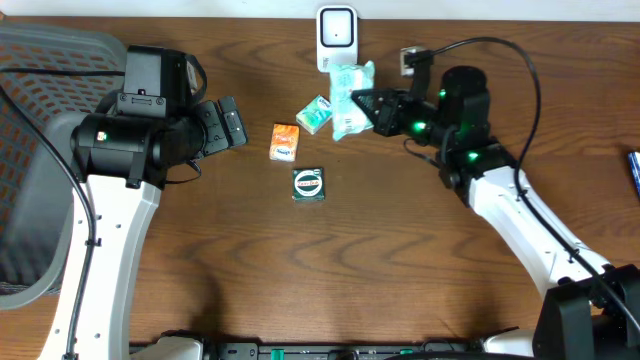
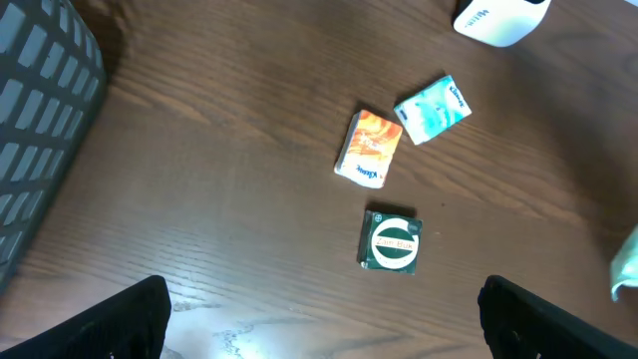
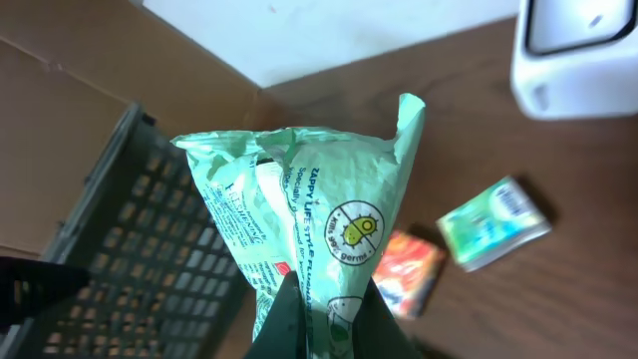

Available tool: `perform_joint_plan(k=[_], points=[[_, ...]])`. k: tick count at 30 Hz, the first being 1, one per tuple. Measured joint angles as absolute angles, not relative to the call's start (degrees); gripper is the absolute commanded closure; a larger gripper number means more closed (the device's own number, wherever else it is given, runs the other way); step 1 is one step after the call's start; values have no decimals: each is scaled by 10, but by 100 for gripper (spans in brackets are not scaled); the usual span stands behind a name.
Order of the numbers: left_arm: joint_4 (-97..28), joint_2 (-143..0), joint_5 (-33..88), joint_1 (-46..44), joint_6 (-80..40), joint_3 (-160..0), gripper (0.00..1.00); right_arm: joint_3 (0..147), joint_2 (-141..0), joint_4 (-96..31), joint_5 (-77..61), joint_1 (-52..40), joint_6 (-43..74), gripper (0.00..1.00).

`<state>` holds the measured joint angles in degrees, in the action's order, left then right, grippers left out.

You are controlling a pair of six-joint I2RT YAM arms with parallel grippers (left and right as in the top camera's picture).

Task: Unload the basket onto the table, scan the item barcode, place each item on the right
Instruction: 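Hold the mint-green pack's barcode in front of the scanner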

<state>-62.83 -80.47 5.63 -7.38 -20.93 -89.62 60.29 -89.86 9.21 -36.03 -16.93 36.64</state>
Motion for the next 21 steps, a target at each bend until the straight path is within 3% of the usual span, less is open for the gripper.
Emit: perform_joint_plan(k=[9,21], points=[[-628,-805,56,-74,-209,-896,2,603,-899,46,-345,-176,438,99],[-628,-805,56,-74,-209,-896,2,603,-899,2,-302,-176,440,99]])
